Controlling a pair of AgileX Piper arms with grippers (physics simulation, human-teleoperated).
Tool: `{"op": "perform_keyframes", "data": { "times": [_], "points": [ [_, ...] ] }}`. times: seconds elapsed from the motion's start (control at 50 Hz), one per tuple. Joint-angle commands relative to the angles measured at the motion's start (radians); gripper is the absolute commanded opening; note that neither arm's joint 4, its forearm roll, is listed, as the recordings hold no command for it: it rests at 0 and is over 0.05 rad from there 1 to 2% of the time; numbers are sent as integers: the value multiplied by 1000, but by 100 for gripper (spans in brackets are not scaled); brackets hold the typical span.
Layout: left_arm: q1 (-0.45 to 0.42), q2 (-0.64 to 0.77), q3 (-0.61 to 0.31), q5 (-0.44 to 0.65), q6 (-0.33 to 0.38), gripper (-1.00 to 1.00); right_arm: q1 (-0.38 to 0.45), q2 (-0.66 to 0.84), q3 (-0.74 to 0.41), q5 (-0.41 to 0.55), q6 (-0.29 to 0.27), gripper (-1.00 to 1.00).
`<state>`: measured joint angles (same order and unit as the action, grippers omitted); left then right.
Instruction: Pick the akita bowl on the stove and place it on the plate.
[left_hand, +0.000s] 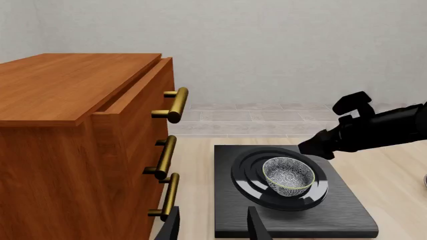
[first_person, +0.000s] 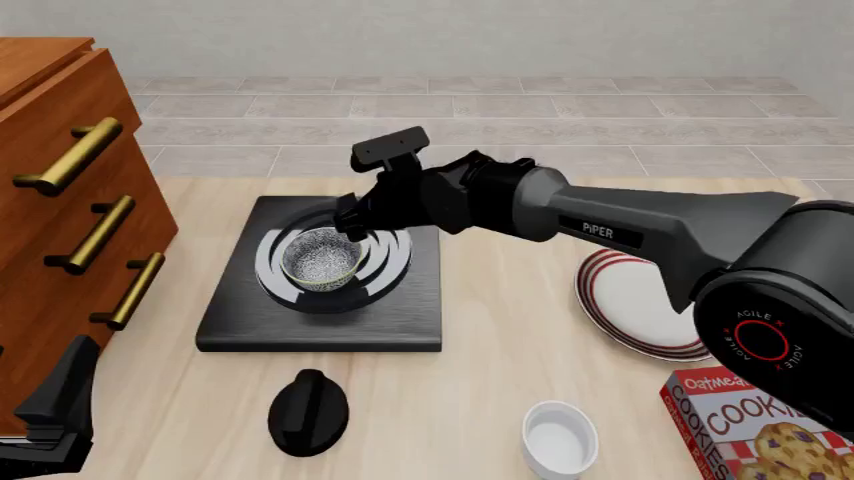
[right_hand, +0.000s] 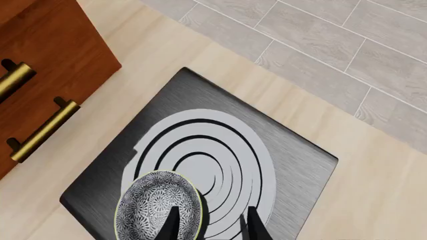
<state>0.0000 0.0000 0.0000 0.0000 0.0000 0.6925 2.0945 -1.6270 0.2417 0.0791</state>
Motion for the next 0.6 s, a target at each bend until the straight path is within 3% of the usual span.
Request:
{"op": "perform_keyframes", "data": {
  "times": [0.02,0.6],
  "points": [
    [0,0,0,0,0,100,6,17,18,-22,19,100],
    [0,0,0,0,0,100,19,52,28,-48,49,100]
  ]
}}
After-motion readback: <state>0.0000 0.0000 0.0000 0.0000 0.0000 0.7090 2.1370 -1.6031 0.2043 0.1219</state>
